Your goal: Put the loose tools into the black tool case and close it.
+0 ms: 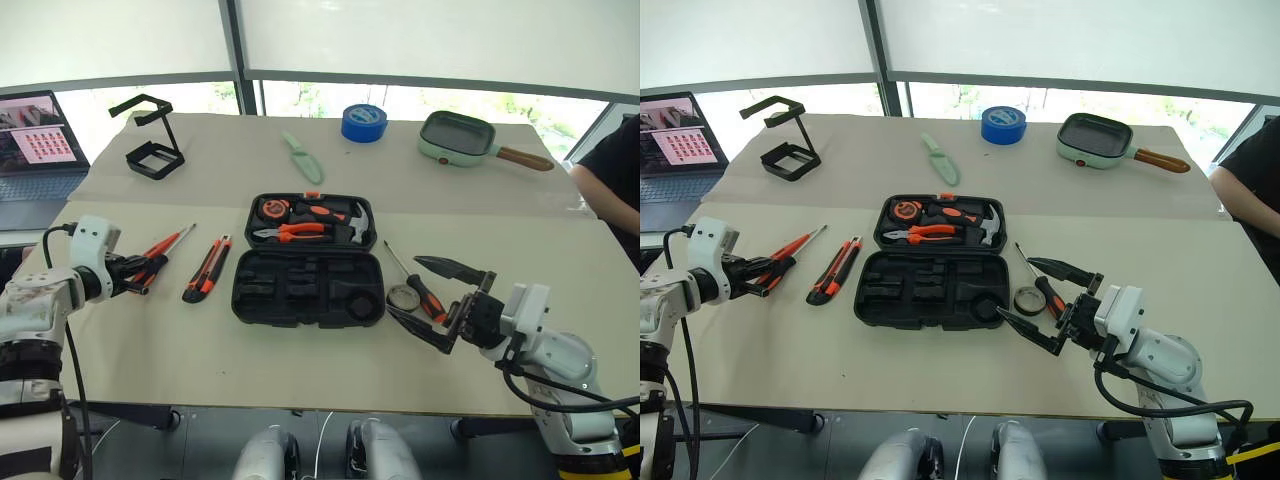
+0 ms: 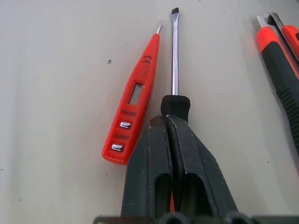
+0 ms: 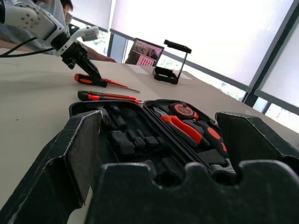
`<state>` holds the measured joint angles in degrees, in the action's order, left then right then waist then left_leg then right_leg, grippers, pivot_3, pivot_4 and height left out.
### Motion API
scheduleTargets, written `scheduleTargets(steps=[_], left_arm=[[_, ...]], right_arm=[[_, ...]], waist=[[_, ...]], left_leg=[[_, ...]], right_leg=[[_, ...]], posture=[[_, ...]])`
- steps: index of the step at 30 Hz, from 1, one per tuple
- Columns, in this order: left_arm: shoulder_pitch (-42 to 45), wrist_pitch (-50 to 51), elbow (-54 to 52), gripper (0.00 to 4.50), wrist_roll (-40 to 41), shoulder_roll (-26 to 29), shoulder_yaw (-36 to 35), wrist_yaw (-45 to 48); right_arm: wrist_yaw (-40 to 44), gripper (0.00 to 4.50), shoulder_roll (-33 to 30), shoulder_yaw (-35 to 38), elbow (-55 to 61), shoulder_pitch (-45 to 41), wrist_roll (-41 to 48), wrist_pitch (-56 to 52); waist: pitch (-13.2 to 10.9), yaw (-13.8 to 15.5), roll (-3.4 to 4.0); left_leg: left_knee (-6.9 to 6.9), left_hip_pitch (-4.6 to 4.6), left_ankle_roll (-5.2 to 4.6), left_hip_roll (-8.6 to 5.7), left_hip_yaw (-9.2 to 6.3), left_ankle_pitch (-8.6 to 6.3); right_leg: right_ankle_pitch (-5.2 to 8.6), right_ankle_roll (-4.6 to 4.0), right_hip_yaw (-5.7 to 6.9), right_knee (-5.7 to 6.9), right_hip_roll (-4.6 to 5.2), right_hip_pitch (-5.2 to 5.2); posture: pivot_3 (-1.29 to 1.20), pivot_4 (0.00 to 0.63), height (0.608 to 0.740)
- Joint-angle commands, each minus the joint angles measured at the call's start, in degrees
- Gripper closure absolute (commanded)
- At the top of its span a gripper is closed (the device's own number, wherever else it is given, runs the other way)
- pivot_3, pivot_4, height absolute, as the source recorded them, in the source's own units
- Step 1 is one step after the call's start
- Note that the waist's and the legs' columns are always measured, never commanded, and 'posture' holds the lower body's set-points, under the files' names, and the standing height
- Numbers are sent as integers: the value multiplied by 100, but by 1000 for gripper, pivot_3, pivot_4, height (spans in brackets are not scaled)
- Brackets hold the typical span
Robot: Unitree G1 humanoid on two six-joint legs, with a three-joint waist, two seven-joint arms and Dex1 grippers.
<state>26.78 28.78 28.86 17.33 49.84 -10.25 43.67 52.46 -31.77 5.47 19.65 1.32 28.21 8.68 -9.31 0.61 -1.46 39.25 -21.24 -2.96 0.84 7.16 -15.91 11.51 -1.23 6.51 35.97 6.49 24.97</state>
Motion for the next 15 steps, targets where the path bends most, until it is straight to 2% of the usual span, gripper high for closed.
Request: scheduleTargets(steps=[1, 8, 15], left_arm=[[-236, 132, -239, 4324, -34, -34, 24, 145], [-537, 343, -835, 4324, -34, -152, 88, 188], [-535, 1489, -958, 4324, 174, -399, -251, -373]], right_arm=[[52, 0, -84, 155, 69, -31, 75, -11], [145, 0, -200, 178, 64, -37, 137, -115], [227, 0, -333, 233, 130, -26, 220, -274]], waist=[[0, -2, 0], [0, 1, 0], [2, -5, 4]], left_leg=[[0, 0, -1, 0, 1, -1], [0, 3, 7, 0, 1, -6], [0, 11, -4, 1, 1, -11]], right_leg=[[0, 0, 0, -1, 0, 0], [1, 1, -4, 1, 0, 0], [1, 2, -10, 6, -3, -3]], posture=[[0, 150, 740], [0, 150, 740], [0, 150, 740]])
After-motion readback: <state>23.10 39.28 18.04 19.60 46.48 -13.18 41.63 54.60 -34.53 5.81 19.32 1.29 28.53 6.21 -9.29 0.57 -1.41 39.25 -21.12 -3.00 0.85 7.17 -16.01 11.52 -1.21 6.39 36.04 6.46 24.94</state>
